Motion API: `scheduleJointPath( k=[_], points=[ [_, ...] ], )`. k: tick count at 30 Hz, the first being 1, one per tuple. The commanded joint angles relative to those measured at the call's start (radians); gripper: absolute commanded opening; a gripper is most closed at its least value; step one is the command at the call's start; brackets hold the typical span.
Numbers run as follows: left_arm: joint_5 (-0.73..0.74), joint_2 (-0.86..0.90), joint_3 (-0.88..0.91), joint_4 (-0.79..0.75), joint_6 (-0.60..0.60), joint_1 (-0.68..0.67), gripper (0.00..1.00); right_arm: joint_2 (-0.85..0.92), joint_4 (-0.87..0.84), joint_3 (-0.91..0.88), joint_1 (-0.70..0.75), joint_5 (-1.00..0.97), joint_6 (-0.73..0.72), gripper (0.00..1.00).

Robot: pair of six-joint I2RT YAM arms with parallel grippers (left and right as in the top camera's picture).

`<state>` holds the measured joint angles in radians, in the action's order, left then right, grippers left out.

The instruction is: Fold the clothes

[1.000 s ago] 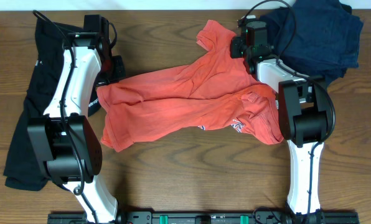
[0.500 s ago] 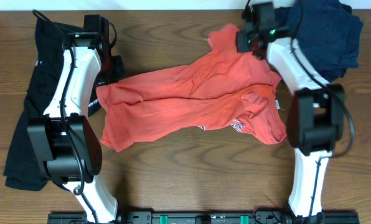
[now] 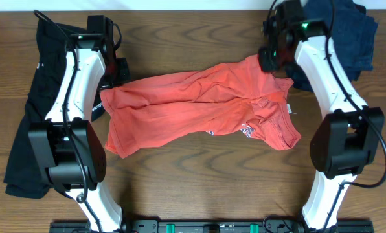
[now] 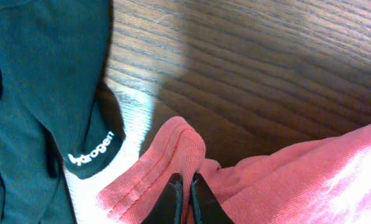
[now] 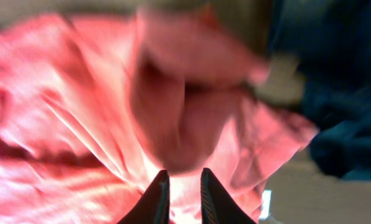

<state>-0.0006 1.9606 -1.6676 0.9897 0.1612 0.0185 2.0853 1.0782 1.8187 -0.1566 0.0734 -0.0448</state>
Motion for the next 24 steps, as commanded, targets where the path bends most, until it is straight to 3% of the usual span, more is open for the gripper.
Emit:
scheduleJointPath(
  k=[1, 4, 13, 18, 24],
  points=[
    [-0.012, 0.000, 0.008, 0.004, 0.004, 0.004, 0.06, 0.021, -0.008, -0.068, -0.008, 0.010, 0.009, 0.22],
    [-0.012, 0.000, 0.008, 0.004, -0.002, 0.005, 0.06, 0.019, -0.040, -0.060, 0.005, 0.019, 0.009, 0.32],
    [-0.012, 0.000, 0.008, 0.004, -0.003, 0.004, 0.06, 0.013, -0.140, 0.126, 0.037, 0.029, 0.006, 0.47],
    [-0.012, 0.000, 0.008, 0.004, -0.003, 0.004, 0.06, 0.035, -0.223, 0.129, 0.063, 0.030, -0.118, 0.53],
    [-0.012, 0.000, 0.008, 0.004, -0.003, 0.004, 0.06, 0.150, -0.209, 0.129, 0.081, 0.075, -0.297, 0.53]
  ],
)
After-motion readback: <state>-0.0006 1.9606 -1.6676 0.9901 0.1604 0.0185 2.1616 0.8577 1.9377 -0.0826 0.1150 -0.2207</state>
